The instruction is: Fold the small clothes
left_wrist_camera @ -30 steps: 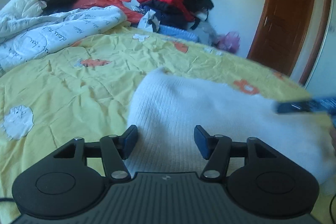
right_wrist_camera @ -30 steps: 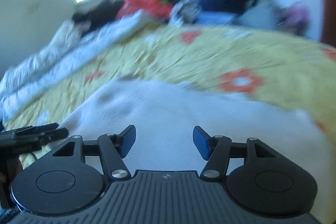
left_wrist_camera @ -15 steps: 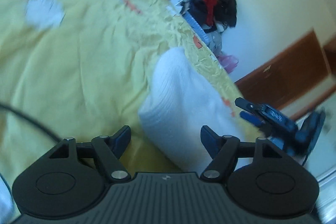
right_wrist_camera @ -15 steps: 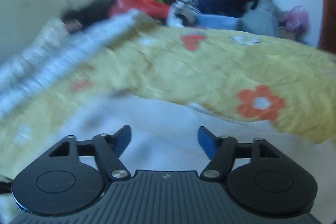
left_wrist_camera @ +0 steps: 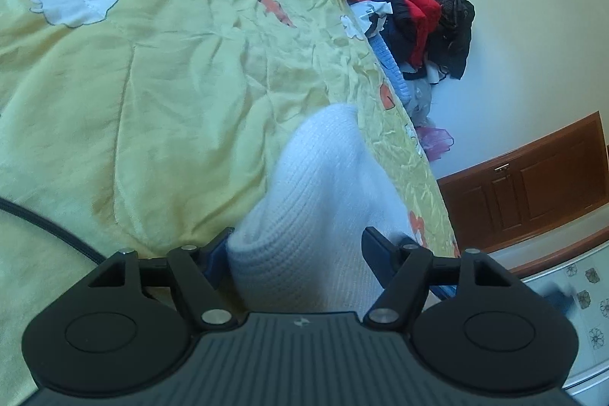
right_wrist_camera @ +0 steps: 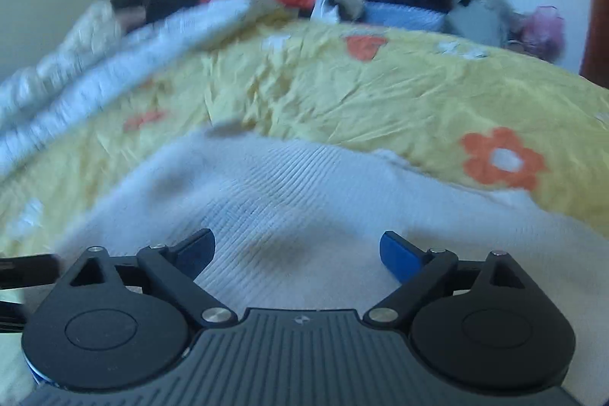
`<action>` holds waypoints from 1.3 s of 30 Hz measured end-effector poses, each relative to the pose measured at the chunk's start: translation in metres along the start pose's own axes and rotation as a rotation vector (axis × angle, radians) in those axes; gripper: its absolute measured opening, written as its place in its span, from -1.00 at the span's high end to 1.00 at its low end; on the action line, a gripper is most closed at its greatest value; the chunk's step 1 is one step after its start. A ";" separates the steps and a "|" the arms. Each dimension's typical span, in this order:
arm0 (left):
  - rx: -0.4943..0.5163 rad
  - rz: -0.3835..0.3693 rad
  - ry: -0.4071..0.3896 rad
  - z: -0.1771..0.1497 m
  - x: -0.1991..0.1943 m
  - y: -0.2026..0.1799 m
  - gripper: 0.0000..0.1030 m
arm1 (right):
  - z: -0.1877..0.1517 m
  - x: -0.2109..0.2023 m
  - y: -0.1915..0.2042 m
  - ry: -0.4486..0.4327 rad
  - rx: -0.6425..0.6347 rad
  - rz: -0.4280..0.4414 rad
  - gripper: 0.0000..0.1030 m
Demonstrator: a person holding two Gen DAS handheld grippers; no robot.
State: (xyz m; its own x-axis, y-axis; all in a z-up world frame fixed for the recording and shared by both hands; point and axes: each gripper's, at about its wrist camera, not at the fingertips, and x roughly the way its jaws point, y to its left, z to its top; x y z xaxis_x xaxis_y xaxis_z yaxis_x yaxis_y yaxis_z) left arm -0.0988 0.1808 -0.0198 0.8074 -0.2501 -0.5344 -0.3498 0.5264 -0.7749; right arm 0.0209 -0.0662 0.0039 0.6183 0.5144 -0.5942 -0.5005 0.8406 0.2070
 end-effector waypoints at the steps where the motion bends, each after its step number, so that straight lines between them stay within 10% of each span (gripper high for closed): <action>1: -0.004 -0.002 -0.001 0.001 -0.002 0.002 -0.38 | -0.005 -0.017 -0.009 -0.038 0.027 0.021 -0.87; 11: 0.054 0.082 -0.073 -0.002 0.008 -0.015 -0.38 | -0.051 -0.100 -0.108 -0.094 0.162 -0.134 -0.88; 24: 0.243 0.279 -0.153 -0.010 0.005 -0.060 0.46 | -0.097 -0.105 -0.121 -0.275 0.178 -0.053 -0.98; 28: 0.621 0.284 -0.248 -0.054 0.001 -0.127 0.48 | -0.096 -0.105 -0.121 -0.280 0.182 -0.050 -0.98; 33: 1.331 0.234 -0.281 -0.180 0.027 -0.159 0.51 | -0.097 -0.106 -0.121 -0.281 0.194 -0.039 -0.99; 39: 1.623 0.213 -0.289 -0.230 0.039 -0.128 0.54 | -0.084 -0.113 -0.124 -0.208 0.264 -0.028 -0.97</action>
State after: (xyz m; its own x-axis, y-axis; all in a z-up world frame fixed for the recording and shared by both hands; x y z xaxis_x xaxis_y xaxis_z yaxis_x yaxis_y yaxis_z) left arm -0.1316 -0.0837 -0.0189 0.9336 -0.0164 -0.3579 0.2184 0.8179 0.5322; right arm -0.0380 -0.2425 -0.0197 0.7539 0.4909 -0.4366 -0.3239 0.8560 0.4030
